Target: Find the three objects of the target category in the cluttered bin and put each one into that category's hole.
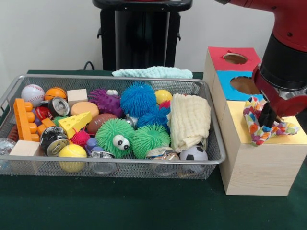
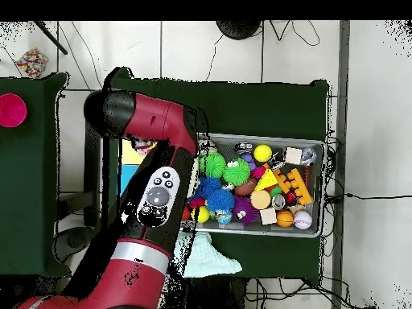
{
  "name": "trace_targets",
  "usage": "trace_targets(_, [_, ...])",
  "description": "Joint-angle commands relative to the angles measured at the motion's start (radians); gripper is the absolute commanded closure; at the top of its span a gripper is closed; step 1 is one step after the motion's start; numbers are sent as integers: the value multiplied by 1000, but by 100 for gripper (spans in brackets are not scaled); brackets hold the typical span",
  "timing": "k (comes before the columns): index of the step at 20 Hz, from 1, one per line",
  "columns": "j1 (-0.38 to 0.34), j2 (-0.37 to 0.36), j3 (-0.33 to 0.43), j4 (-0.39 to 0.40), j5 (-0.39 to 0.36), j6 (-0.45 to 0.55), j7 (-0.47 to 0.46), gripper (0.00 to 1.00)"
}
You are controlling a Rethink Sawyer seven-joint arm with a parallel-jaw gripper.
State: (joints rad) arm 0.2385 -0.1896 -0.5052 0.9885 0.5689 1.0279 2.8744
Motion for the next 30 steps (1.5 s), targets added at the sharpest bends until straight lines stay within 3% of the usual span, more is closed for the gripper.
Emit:
trace_targets(1, [-20,58,179,213,47,-160,133,100])
trace_targets(18, [-21,170,195,203,56,-302,138,100])
trace_targets(30, [-7,205,150,179,42,-124,219,100])
